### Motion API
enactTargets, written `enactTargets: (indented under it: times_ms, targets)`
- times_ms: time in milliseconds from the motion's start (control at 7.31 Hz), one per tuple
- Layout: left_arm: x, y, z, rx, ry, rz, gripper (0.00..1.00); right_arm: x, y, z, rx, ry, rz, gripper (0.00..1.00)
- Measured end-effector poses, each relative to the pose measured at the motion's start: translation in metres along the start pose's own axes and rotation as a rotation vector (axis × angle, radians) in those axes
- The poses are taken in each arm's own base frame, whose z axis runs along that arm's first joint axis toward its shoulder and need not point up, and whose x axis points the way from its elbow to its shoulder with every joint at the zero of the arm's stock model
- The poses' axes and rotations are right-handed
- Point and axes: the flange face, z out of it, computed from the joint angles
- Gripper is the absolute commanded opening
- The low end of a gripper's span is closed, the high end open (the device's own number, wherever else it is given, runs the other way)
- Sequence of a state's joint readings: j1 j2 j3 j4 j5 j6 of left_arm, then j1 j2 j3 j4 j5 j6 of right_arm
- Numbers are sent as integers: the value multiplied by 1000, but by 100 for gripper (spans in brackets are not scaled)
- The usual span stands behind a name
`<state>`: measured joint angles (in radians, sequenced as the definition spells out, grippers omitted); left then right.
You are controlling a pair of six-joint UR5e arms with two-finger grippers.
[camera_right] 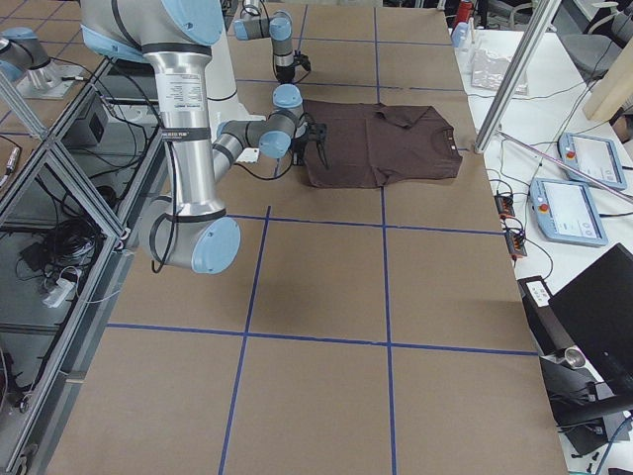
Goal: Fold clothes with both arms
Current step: 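Grasp both hem corners with the left and right grippers, then lift the hem with both grippers and fold it toward the collar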
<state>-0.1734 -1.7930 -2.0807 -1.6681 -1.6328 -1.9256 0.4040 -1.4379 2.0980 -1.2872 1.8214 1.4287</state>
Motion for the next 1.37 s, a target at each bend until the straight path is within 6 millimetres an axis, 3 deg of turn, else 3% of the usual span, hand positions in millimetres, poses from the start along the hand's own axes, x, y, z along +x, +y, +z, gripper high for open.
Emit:
enactTargets:
  times_ms: [410, 821, 1094, 1368]
  targets:
    - [8, 7, -36, -23, -2, 50, 0, 15, 7, -25, -24, -15, 4, 0]
    - [3, 12, -101, -40, 41, 211, 0, 35, 47, -61, -183, -38, -9, 0]
    - [-6, 33, -125, -77, 36, 274, 0, 33, 73, -71, -254, -50, -33, 0]
    - [-5, 34, -137, -88, 52, 289, 0, 34, 59, -80, -226, -64, -24, 0]
